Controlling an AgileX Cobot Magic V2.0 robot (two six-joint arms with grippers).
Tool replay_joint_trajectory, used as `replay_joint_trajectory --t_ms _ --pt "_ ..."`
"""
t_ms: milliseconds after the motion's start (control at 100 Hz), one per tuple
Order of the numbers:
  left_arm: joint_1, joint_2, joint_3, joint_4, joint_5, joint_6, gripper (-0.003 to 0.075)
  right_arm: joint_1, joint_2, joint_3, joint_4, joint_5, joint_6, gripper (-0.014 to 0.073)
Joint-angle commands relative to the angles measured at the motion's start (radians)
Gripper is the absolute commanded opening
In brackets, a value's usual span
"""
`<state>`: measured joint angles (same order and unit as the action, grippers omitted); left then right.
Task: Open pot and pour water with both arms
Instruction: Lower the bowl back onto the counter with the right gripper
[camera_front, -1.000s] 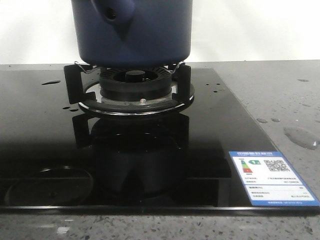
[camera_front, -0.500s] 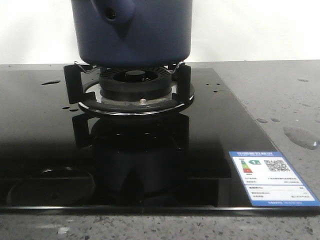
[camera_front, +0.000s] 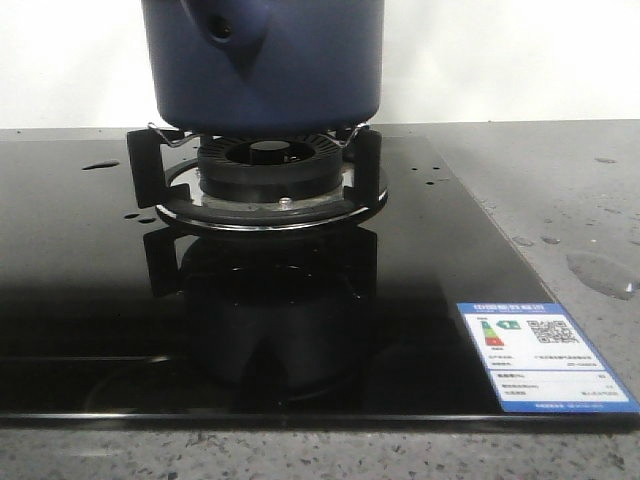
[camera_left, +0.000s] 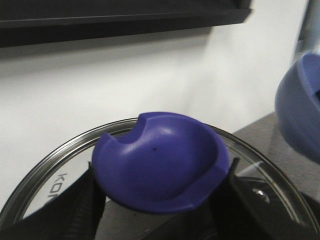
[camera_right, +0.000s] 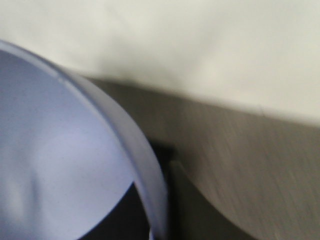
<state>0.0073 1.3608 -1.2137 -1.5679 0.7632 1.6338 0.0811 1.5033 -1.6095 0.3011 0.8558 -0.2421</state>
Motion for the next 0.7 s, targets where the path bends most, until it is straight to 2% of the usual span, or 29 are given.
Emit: replay_joint_trajectory --t_ms 0,130,320,440,690 --pt "-0.047 -0.042 -0.042 -0.095 -0.009 0.012 0.0377 -0.079 -0.041 -0.032 -0.035 0.15 0.057 -0.0055" --pt "-0.106 -0.042 -0.042 -0.095 -0.042 0.012 0.0377 -0.169 -0.03 0.025 -0.047 0.255 0.069 -0.0055" --pt "-0.157 -0.04 -0.042 -0.095 -0.049 0.012 0.0377 -0.241 -0.03 0.186 -0.047 0.226 0.069 -0.0055" --pt "-0.161 -0.04 -0.042 -0.095 -0.047 0.012 0.0377 -0.259 -0.03 0.26 -0.047 0.193 0.065 -0.0055" --pt "-0.161 -0.04 -0.042 -0.095 -0.047 0.012 0.0377 -0.259 -0.026 0.308 -0.047 0.154 0.05 -0.0055"
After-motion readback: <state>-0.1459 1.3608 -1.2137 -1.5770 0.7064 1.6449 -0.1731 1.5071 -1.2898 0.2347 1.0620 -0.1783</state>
